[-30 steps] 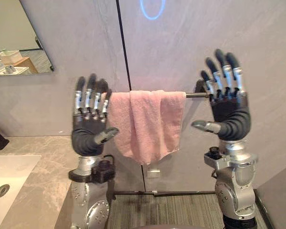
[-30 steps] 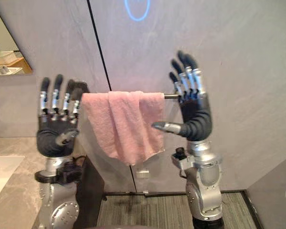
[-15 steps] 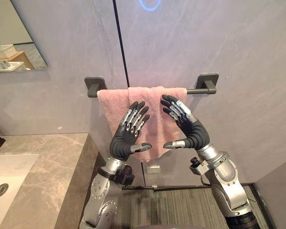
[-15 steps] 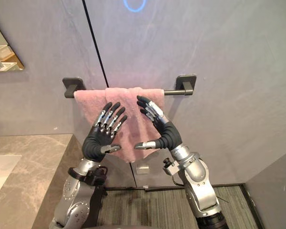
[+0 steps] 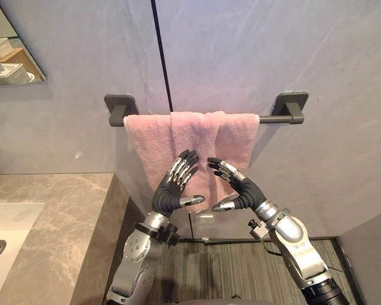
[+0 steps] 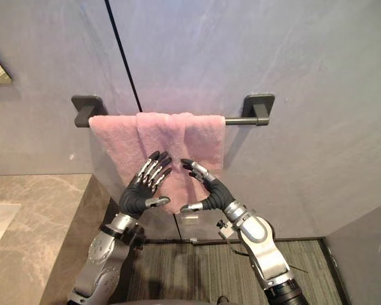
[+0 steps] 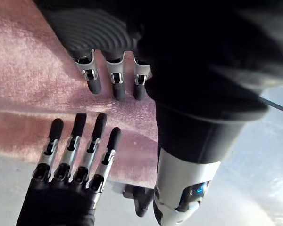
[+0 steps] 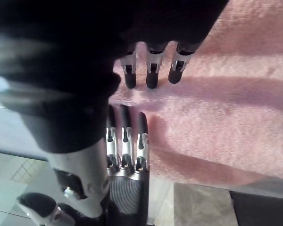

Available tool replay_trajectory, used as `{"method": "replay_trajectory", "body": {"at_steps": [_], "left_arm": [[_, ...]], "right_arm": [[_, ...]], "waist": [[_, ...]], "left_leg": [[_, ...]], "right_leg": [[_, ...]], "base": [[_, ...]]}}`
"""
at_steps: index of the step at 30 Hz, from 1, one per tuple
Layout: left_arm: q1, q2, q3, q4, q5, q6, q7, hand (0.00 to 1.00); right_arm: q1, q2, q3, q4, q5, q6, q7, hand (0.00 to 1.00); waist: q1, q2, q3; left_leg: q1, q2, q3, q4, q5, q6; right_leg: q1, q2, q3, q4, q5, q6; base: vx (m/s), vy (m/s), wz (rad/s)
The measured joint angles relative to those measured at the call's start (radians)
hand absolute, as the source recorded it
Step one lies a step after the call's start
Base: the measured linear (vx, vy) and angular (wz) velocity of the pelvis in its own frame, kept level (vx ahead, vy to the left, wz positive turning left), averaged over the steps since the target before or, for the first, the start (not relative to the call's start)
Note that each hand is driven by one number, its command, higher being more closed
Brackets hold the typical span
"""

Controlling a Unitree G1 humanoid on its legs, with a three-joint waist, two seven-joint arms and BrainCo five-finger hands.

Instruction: Organize washtable

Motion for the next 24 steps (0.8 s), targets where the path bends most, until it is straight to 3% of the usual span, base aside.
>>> {"method": "replay_trajectory", "body": {"at_steps": [11,19,24], "left_arm": [[-0.094,0.028,0.006,0.160,0.127,0.012,0.076,0.00],[-0.119,0.036,0.055,0.212,0.130,0.023,0.112,0.00],[-0.134,0.036,0.106,0.235,0.139,0.023,0.135,0.00]], "right_arm": [[-0.146,-0.001,0.007,0.140,-0.095,0.003,-0.055,0.00],[-0.197,0.007,-0.004,0.181,-0.131,0.020,-0.113,0.00],[-0.197,0.046,-0.081,0.185,-0.131,0.021,-0.152,0.00]], "waist": [[-0.002,0.001,0.003],[-0.001,-0.002,0.005],[-0.002,-0.005,0.006]], "left_leg": [[-0.030,0.001,-0.030,0.000,0.015,0.005],[-0.048,0.011,-0.036,-0.004,0.029,-0.002],[-0.050,0.012,-0.035,-0.009,0.034,-0.002]], "right_leg": [[-0.006,0.002,-0.019,-0.025,0.012,-0.011],[-0.020,0.014,-0.017,-0.041,0.036,-0.024],[-0.019,0.016,-0.013,-0.053,0.053,-0.024]], "base": [[-0.02,-0.008,0.05],[-0.05,-0.015,-0.01],[-0.06,0.003,-0.02]]}}
